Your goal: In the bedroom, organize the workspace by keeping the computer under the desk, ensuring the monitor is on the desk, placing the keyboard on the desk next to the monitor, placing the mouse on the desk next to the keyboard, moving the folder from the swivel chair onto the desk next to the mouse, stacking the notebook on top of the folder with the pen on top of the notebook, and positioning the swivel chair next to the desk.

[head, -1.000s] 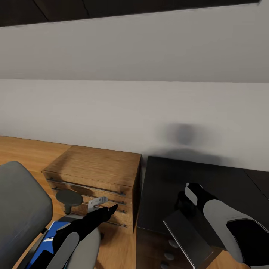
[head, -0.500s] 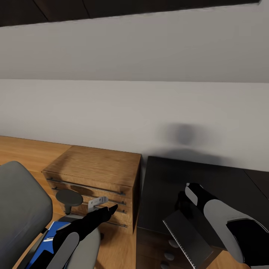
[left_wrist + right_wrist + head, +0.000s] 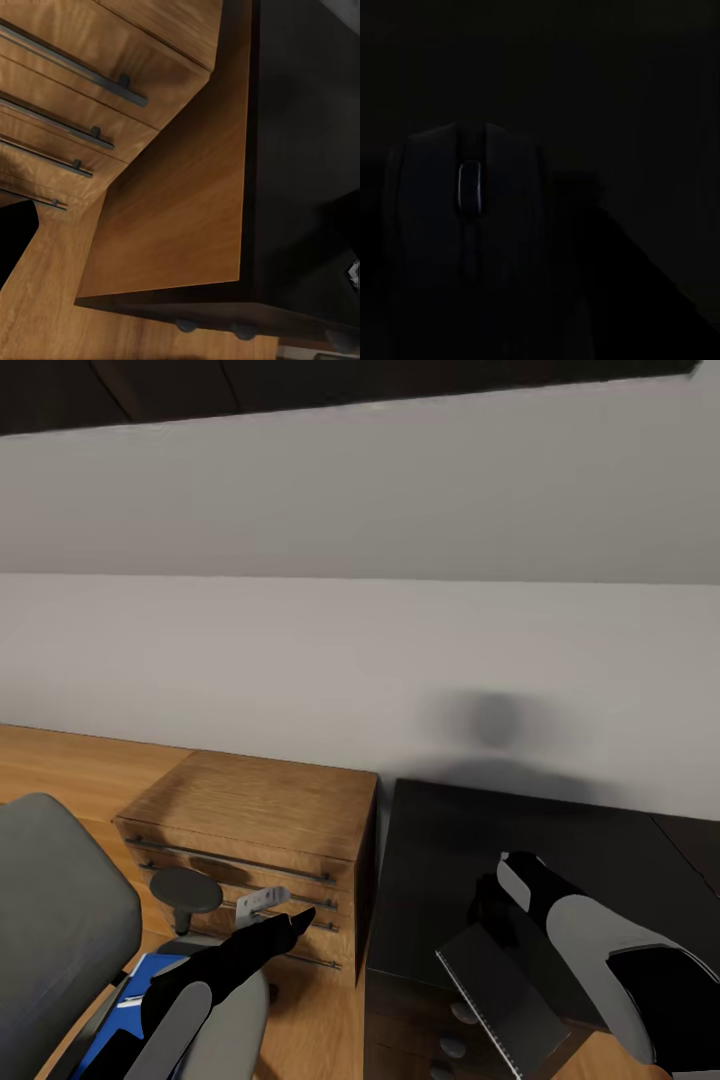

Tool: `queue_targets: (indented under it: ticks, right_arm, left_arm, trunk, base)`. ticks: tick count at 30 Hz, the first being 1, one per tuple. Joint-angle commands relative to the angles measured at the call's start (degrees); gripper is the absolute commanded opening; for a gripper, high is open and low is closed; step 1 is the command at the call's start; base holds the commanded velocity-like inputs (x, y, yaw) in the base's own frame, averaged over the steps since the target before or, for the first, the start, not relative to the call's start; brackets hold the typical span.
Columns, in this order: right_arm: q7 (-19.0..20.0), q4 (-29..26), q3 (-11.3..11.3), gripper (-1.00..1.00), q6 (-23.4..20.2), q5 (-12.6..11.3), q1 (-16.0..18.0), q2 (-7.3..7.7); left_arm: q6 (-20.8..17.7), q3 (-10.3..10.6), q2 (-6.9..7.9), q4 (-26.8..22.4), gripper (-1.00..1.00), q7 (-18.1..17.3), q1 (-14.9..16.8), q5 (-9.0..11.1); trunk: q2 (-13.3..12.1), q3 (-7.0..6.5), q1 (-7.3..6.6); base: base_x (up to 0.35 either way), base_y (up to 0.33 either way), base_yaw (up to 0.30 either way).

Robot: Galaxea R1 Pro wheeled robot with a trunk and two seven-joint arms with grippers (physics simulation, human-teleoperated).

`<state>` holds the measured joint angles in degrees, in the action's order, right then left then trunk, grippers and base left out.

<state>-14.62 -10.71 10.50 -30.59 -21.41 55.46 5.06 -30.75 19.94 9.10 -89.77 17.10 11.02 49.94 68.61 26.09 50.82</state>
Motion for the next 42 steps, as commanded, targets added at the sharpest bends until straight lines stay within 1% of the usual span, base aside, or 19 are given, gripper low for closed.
queue_targets:
  ticks: [1,13,18,24,28,29,35,37,40,42]
  right_arm:
    - [-0.24,-0.09,0.32,-1.00,-0.26,-0.93,0.00,0.03]
    - [-0.24,-0.34,0.32,-1.00,-0.21,-0.92,0.00,0.04]
    - [-0.25,-3.07,0.27,-1.00,-0.41,-1.15,0.00,0.24]
    - [-0.16,-5.67,0.22,-1.00,-0.97,-1.65,-0.03,1.40]
    - [-0.12,-6.62,0.16,-1.00,-1.70,-1.75,-0.04,1.69]
    - [-0.14,-7.97,0.15,-1.00,-2.49,-1.77,-0.07,1.78]
    - [-0.15,-11.58,0.14,-1.00,-4.33,-1.79,-0.32,1.87]
    - [-0.12,-13.47,0.14,-1.00,-5.37,-1.79,-0.89,1.87]
    - [-0.08,-15.17,0.14,-1.00,-6.72,-1.79,-1.31,1.82]
    - [-0.07,-15.32,0.14,-1.00,-6.83,-1.79,-1.35,1.81]
  left_arm:
    - [-0.06,0.10,0.05,-0.08,1.00,0.57,0.05,0.60]
    - [-0.04,0.10,0.13,0.44,1.00,0.57,0.05,0.57]
    - [-0.01,0.16,0.08,1.18,1.00,0.57,0.05,0.47]
    - [0.00,0.13,0.05,1.39,1.00,0.70,0.05,0.26]
    - [-0.01,0.17,0.04,1.43,1.00,0.73,0.05,0.19]
    - [-0.01,0.28,0.04,1.43,1.00,0.74,0.05,0.17]
    - [-0.01,0.51,0.04,1.44,1.00,0.74,0.05,0.24]
    - [-0.01,0.53,0.04,1.44,1.00,0.74,0.05,0.24]
    - [-0.01,0.54,0.03,1.44,1.00,0.74,0.05,0.25]
    - [-0.01,0.54,0.03,1.44,1.00,0.74,0.05,0.25]
  trunk:
    - [-0.38,-0.12,-0.22]
    - [-5.19,-2.27,-2.86]
    - [-7.20,-3.17,-3.96]
    - [-9.60,-4.25,-5.28]
    - [-11.21,-4.96,-6.15]
    - [-11.61,-5.14,-6.37]
    - [-14.01,-6.22,-7.69]
    - [-14.82,-6.58,-8.13]
    - [-16.02,-7.12,-8.79]
    - [-16.82,-7.48,-9.23]
  base:
    - [0.000,0.000,0.000]
    - [0.000,0.000,0.000]
    - [0.000,0.000,0.000]
    - [0.000,0.000,0.000]
    - [-0.002,0.000,0.000]
    - [-0.146,0.000,0.000]
    - [-0.274,0.000,0.000]
    - [-0.328,0.000,0.000]
    - [-0.336,0.000,0.000]
    - [-0.328,0.000,0.000]
